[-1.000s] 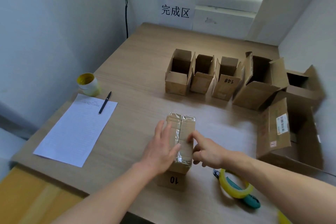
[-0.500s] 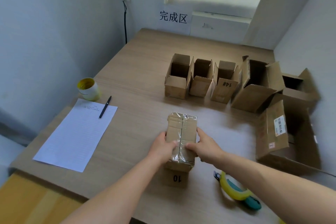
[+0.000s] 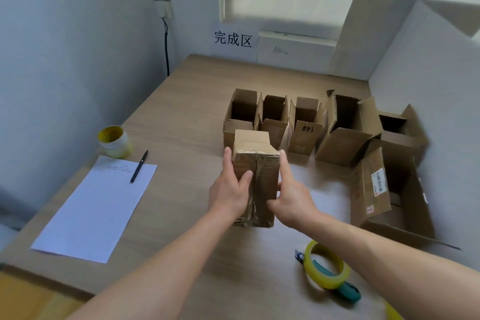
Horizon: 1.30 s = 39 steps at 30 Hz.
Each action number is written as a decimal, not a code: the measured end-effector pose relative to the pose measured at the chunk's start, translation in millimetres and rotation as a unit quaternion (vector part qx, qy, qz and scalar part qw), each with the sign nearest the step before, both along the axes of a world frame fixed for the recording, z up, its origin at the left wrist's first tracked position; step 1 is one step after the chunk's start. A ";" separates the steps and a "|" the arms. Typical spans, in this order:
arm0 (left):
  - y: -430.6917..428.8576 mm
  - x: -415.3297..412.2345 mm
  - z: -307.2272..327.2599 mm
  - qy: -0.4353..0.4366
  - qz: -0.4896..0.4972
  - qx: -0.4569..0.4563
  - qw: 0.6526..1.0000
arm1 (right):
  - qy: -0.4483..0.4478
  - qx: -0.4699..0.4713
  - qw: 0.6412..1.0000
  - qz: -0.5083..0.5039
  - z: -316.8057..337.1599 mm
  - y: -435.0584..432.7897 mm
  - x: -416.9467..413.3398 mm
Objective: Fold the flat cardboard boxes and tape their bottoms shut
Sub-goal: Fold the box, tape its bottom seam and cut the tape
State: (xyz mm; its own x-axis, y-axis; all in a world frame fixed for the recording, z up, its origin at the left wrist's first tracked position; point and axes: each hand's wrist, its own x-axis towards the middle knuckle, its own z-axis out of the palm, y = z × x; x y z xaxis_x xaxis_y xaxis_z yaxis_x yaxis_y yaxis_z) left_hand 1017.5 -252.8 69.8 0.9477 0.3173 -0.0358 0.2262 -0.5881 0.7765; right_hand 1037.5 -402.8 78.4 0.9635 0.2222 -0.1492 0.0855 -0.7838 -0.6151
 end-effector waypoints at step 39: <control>-26.0 2.0 -19.4 0.191 -0.070 -0.212 0.956 | 0.281 0.196 0.928 -0.149 -23.8 -44.4 23.3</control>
